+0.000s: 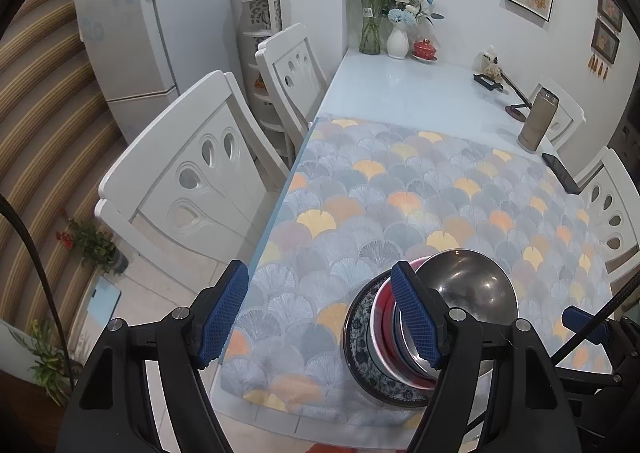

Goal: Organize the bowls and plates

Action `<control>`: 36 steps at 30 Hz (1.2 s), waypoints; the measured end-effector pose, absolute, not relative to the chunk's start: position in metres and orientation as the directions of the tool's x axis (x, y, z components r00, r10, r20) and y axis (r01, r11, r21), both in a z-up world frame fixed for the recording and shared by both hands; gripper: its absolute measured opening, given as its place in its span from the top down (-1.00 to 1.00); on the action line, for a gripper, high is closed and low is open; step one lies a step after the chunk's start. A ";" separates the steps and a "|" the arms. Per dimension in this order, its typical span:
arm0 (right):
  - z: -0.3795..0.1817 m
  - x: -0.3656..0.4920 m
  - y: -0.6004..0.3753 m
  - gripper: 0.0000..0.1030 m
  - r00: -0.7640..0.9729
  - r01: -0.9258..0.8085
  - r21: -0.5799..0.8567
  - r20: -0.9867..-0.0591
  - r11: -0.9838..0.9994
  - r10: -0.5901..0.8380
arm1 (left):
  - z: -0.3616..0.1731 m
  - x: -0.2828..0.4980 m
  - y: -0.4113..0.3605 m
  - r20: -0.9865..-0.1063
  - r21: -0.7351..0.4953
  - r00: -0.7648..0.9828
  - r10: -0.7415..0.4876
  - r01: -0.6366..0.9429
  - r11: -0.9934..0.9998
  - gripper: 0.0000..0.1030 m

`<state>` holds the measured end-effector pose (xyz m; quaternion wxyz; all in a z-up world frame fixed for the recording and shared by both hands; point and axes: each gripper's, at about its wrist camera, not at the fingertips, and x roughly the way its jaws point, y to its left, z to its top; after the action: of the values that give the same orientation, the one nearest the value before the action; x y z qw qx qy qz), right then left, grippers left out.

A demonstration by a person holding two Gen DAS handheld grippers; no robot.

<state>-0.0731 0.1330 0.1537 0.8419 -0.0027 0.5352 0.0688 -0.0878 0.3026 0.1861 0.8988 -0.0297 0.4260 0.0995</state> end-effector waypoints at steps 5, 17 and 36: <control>0.152 -0.073 0.134 -0.59 0.414 -0.120 0.072 -0.903 0.990 0.116 | 0.186 -0.087 0.303 -0.773 0.032 0.616 0.153 -0.203 0.979 -0.40; 0.149 -0.075 0.136 -0.59 0.406 -0.119 0.076 -0.906 0.990 0.118 | 0.181 -0.088 0.304 -0.784 0.029 0.603 0.146 -0.199 0.980 -0.41; 0.147 -0.073 0.138 -0.59 0.398 -0.121 0.078 -0.909 0.990 0.120 | 0.176 -0.085 0.305 -0.795 0.026 0.591 0.138 -0.194 0.981 -0.40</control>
<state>-0.0731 0.1376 0.1470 0.8361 -0.0004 0.5438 0.0720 -0.0850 0.3049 0.1763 0.8914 -0.0315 0.4425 0.0930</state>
